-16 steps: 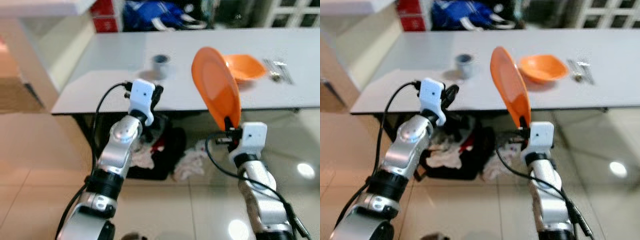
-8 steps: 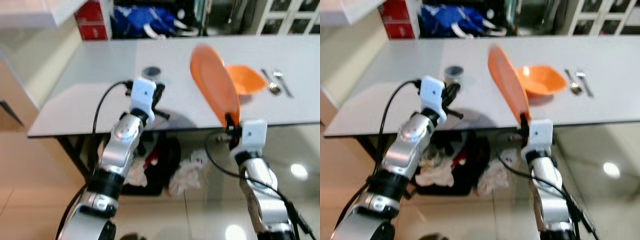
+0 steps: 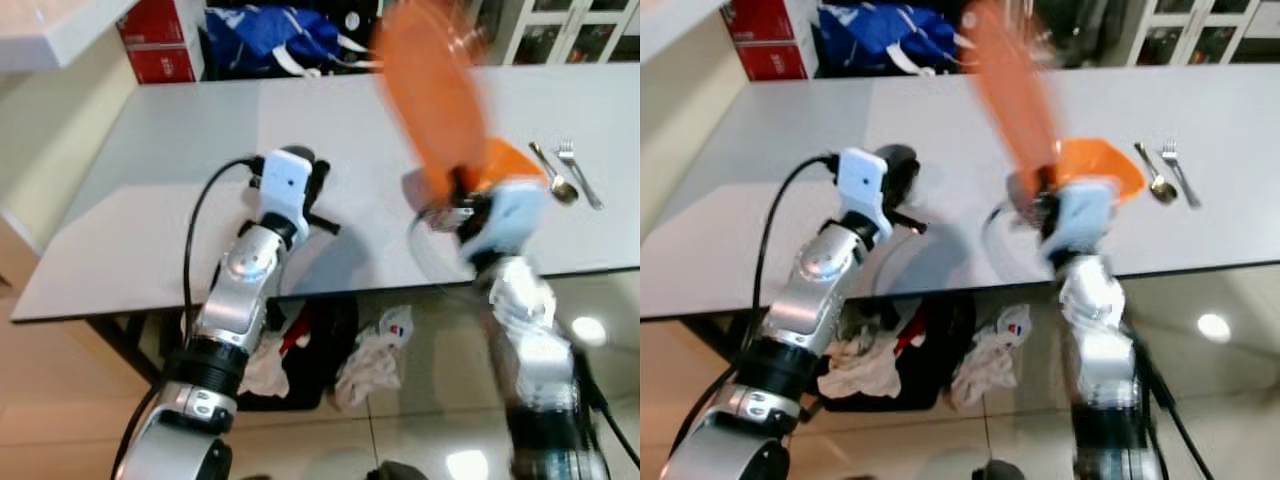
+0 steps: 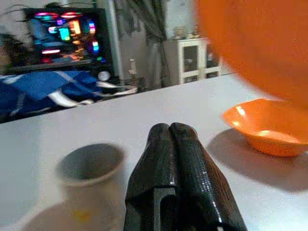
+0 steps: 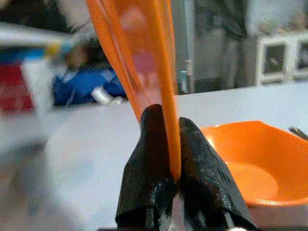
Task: Setting the table
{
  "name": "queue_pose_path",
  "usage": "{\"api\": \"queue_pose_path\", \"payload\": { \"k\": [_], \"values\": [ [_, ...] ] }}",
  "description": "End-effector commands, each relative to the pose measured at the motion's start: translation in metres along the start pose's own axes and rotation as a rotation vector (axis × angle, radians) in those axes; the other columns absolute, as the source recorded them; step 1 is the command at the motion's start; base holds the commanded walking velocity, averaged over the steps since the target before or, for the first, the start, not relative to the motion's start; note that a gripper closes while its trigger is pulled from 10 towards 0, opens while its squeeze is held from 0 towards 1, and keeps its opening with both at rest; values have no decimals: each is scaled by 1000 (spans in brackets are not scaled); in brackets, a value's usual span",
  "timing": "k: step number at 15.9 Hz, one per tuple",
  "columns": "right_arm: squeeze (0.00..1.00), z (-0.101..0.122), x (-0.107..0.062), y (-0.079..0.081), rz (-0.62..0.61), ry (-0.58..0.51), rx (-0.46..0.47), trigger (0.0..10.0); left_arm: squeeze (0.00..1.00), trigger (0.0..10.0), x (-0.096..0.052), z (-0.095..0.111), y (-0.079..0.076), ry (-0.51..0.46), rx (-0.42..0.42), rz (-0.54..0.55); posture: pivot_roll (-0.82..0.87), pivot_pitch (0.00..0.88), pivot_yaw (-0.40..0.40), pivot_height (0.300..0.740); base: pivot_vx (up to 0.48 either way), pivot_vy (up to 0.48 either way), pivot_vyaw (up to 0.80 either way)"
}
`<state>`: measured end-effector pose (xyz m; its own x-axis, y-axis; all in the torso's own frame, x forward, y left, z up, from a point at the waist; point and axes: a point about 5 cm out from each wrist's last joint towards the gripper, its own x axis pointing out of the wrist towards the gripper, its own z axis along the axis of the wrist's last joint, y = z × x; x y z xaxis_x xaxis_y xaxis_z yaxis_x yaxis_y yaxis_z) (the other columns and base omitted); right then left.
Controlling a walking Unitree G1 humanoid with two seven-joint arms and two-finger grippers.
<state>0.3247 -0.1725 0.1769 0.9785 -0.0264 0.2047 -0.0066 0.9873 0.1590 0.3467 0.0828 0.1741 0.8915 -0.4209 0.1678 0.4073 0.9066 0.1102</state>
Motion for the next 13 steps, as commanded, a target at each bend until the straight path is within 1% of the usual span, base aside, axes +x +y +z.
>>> {"api": "queue_pose_path", "payload": {
  "k": [1, 3, 4, 5, 6, 7, 8, 9, 10, 11, 12, 13],
  "values": [
    [0, 0, 7, 1, -22, 6, 92, 10000, 0, 10000, -3, 3, 10, -3, 10, 26, 23, 0, 40, 722, 0, 0, 0],
    [0, -4, 17, 0, -52, 33, 173, 10000, 0, 10000, -4, 4, 11, -4, 15, 25, 43, 0, 43, 722, 0, 0, 0],
    [0, -7, 21, 3, -55, 50, 234, 10000, 0, 10000, -6, 5, 13, -4, 19, 25, 56, 0, 43, 722, 0, 0, 0],
    [0, -10, 27, 6, -60, 71, 317, 10000, 0, 10000, -7, 6, 14, -1, 28, 24, 66, 0, 43, 722, 0, 0, 0],
    [0, -12, 29, 9, -63, 86, 375, 10000, 0, 10000, -8, 6, 15, 1, 33, 24, 76, 0, 43, 722, 0, 0, 0],
    [0, -19, 34, 18, -56, 130, 550, 10000, 0, 10000, -10, 6, 18, 7, 42, 26, 96, 0, 44, 722, 0, 0, 0],
    [0, -26, 35, 25, -53, 169, 643, 10000, 0, 10000, -12, 7, 20, 10, 48, 25, 101, 0, 43, 722, 0, 0, 0],
    [0, -32, 35, 29, -58, 197, 685, 10000, 0, 10000, -13, 7, 21, 11, 52, 24, 110, 0, 43, 722, 0, 0, 0],
    [0, -36, 35, 31, -63, 212, 705, 10000, 0, 10000, -14, 8, 21, 11, 54, 25, 115, 0, 42, 722, 0, 0, 0],
    [0, -44, 34, 31, -81, 243, 763, 10000, 0, 10000, -15, 9, 22, 13, 57, 26, 121, 0, 41, 722, 0, 0, 0],
    [0, -59, 31, 27, -148, 301, 841, 10000, 0, 10000, -17, 10, 24, 18, 63, 30, 128, 0, 41, 722, 0, 0, 0],
    [0, -67, 28, 25, -167, 333, 857, 10000, 0, 10000, -18, 10, 24, 21, 64, 30, 130, 0, 42, 722, 0, 0, 0]
  ]
}}
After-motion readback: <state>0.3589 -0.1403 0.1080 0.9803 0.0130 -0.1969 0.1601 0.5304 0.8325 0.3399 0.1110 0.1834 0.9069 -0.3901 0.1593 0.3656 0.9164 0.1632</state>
